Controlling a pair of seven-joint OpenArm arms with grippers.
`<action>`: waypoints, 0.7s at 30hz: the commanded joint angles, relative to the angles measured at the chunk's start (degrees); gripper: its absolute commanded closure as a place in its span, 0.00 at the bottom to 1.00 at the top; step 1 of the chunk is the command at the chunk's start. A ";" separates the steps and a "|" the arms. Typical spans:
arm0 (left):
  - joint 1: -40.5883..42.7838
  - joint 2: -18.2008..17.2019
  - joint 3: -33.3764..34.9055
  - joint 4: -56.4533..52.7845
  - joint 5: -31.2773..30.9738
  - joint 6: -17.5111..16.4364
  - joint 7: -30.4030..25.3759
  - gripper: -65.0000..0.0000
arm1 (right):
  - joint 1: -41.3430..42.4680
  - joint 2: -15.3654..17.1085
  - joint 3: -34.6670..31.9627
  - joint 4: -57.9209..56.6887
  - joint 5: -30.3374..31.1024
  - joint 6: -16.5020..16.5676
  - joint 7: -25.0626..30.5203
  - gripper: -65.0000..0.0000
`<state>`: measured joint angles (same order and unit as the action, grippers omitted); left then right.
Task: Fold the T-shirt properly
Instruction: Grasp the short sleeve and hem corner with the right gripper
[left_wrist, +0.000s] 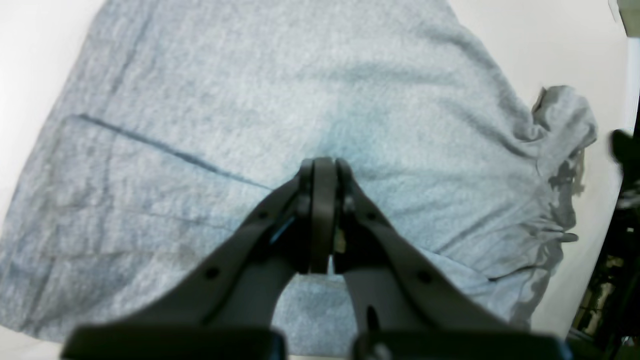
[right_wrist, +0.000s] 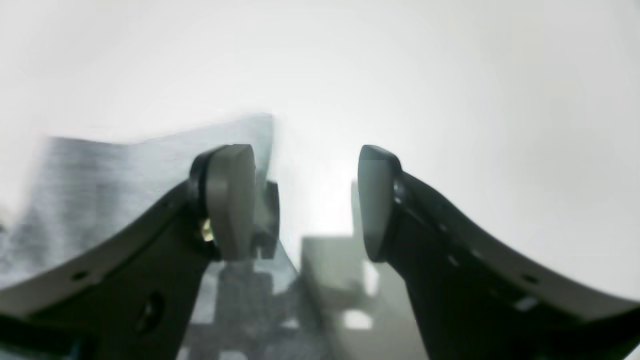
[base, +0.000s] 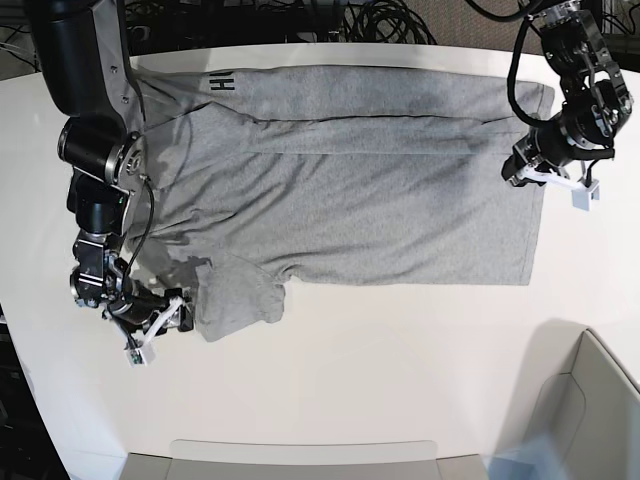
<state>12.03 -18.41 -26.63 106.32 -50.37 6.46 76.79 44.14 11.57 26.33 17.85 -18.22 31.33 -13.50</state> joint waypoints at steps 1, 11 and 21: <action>-0.56 -0.79 -0.14 0.80 -0.75 0.18 0.52 1.00 | 2.15 1.04 -0.08 -1.10 0.24 0.10 2.20 0.50; -0.56 -0.71 -0.14 0.80 -0.84 0.18 0.52 1.00 | 1.71 -0.72 -0.08 -7.16 -5.65 0.01 6.51 0.50; -2.85 -0.27 -0.05 0.80 -0.66 0.18 0.70 1.00 | 1.62 -3.00 -0.08 -7.16 -9.25 0.27 6.16 0.50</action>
<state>10.28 -18.00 -26.63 106.24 -50.11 6.46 77.69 44.47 8.21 26.33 10.44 -26.76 31.11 -5.74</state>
